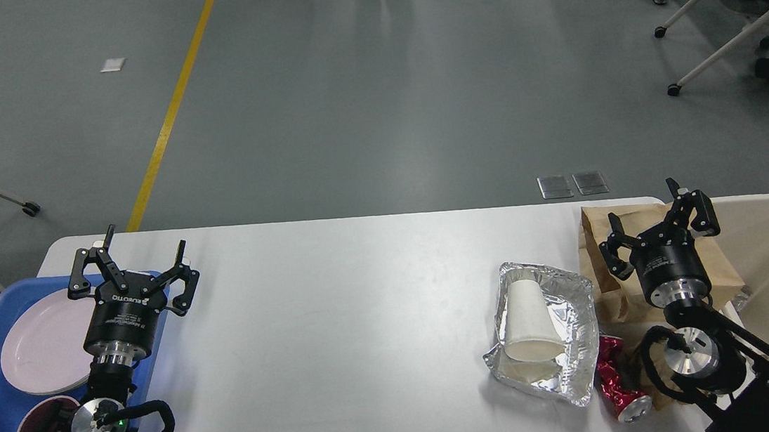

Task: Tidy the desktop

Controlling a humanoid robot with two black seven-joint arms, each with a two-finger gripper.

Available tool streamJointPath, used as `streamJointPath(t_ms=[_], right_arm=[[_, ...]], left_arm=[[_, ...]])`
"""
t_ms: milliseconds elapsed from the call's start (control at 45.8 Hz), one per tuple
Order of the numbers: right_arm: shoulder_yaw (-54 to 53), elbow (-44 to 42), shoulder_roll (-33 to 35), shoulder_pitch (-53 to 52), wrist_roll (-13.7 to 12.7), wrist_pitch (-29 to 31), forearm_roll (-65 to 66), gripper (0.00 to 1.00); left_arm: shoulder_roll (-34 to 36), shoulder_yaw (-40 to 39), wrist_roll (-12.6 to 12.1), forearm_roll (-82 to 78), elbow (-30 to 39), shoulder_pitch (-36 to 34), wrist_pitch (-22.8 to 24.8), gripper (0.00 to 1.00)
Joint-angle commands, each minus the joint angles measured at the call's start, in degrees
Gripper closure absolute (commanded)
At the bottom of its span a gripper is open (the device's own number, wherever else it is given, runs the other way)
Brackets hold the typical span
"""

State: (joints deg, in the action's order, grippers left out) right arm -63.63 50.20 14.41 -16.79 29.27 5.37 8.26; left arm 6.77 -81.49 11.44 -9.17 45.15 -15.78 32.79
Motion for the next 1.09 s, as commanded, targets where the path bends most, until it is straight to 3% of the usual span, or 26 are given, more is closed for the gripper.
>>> streamJointPath(t_ms=[0, 1071], right_arm=[[0.09, 0.07, 0.0, 0.0, 0.0, 0.0, 0.0, 0.0], [0.09, 0.25, 0.0, 0.09, 0.0, 0.0, 0.0, 0.0]], left_arm=[[1.67, -0.07, -0.1, -0.06, -0.23, 0.13, 0.87, 0.04], [2.37, 0.11, -0.1, 0.73, -1.02, 0.22, 2.37, 0.03]])
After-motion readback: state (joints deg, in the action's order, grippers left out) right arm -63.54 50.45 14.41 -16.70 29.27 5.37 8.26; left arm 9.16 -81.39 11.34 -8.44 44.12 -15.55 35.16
